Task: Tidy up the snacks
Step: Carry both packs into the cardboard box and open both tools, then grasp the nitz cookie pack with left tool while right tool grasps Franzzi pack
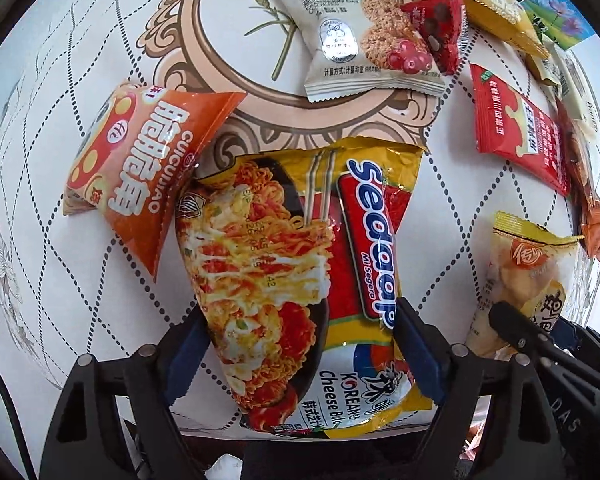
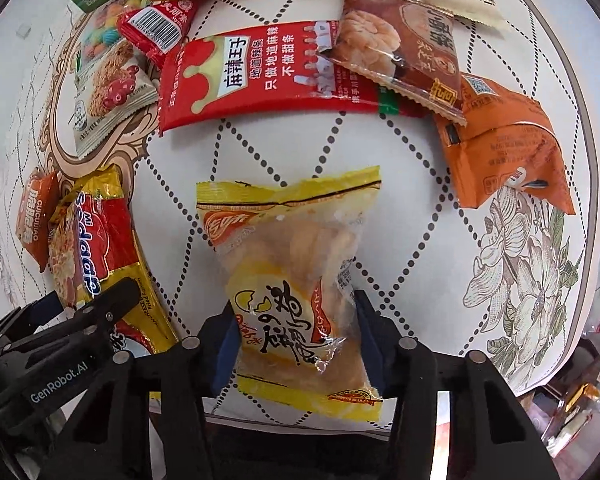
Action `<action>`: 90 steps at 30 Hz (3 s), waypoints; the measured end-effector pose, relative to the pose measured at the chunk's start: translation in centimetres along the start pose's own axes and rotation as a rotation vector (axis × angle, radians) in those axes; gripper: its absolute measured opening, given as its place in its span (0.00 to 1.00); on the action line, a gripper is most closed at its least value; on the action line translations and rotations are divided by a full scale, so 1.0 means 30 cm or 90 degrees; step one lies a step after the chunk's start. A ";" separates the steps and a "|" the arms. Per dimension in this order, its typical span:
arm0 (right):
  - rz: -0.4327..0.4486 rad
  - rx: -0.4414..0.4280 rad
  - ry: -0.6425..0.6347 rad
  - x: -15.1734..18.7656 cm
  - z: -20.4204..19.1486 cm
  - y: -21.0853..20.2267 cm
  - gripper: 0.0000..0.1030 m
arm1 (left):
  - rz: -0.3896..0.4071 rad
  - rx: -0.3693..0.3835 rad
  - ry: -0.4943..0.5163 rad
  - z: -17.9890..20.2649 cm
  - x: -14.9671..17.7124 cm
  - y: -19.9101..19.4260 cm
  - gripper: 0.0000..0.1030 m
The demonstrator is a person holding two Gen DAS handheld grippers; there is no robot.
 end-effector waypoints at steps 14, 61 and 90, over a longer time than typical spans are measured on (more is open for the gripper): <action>0.040 -0.115 0.003 -0.040 0.073 -0.249 0.44 | 0.054 0.023 0.022 -0.049 0.040 -0.414 0.83; 0.071 -0.122 -0.113 -1.514 0.079 -0.386 0.89 | 0.050 0.013 0.043 0.313 -1.349 -0.425 0.88; 0.270 -0.098 -0.101 -1.031 0.164 -0.806 0.89 | 0.278 0.005 0.034 0.298 -0.850 -0.796 0.88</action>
Point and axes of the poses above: each gripper's, at about its wrist camera, not at the fingertips, and y roughly the way its jaws point, z to its right, x to its underside, the point moved 1 cm from there along y, roughly the way its jaws point, and after that the axes turned 1 degree about x, right-handed, at the moved point
